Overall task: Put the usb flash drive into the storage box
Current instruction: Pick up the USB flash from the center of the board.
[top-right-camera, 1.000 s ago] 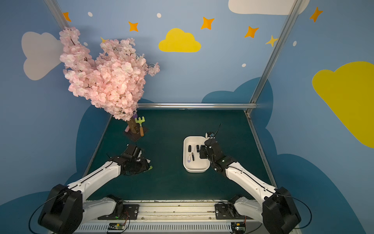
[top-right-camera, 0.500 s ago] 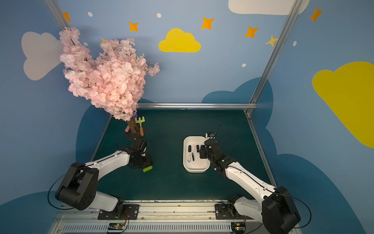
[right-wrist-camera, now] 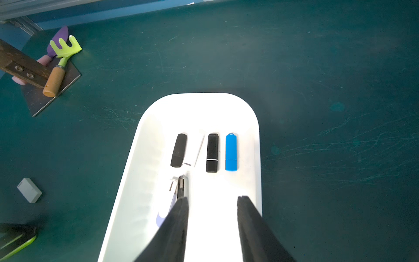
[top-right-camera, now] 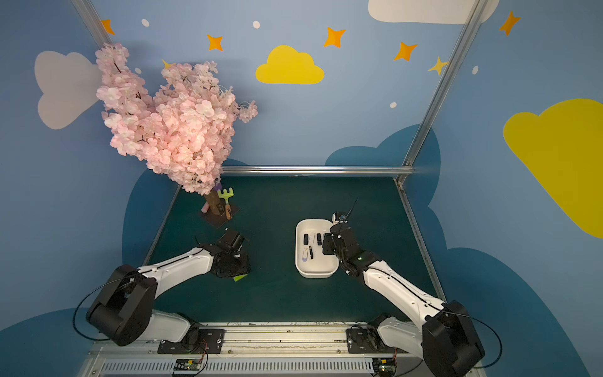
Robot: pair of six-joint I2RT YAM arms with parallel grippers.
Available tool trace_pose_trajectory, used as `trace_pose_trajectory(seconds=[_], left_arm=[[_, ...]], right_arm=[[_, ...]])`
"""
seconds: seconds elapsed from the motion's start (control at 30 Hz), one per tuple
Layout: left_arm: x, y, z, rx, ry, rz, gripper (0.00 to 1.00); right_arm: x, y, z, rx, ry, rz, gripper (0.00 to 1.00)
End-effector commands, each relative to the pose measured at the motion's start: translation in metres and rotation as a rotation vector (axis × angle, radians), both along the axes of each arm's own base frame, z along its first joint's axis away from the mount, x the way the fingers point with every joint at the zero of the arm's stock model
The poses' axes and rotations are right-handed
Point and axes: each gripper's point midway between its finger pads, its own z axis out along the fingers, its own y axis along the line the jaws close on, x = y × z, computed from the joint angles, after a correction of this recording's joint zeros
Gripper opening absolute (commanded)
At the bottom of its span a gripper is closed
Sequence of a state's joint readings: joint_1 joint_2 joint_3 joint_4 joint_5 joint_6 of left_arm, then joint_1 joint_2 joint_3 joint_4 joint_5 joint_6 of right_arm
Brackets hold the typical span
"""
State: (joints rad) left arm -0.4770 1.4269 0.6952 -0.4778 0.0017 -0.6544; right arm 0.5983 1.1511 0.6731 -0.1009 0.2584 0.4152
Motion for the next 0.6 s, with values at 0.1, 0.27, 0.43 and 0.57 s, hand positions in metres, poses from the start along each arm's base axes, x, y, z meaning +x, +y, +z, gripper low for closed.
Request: trace_pose_trajectory(seconds=[0.1,0.27,0.43,0.57], left_arm=[[-0.039,0.010,-0.007,0.069,0.119,0.009,0.51],[-0.049,0.007,-0.010,0.090,0.138,-0.019,0.50],[-0.053,0.015,-0.017,0.148,0.162,-0.008,0.41],[-0.051,0.019,-0.016,0.190,0.160,-0.008,0.37]], right_arm=[[0.002,0.000,0.007,0.023,-0.016,-0.007,0.41],[0.003,0.000,0.006,0.022,-0.015,-0.008,0.41],[0.003,0.002,0.002,0.020,-0.003,-0.002,0.41],[0.002,0.003,0.005,0.027,-0.009,0.003,0.41]])
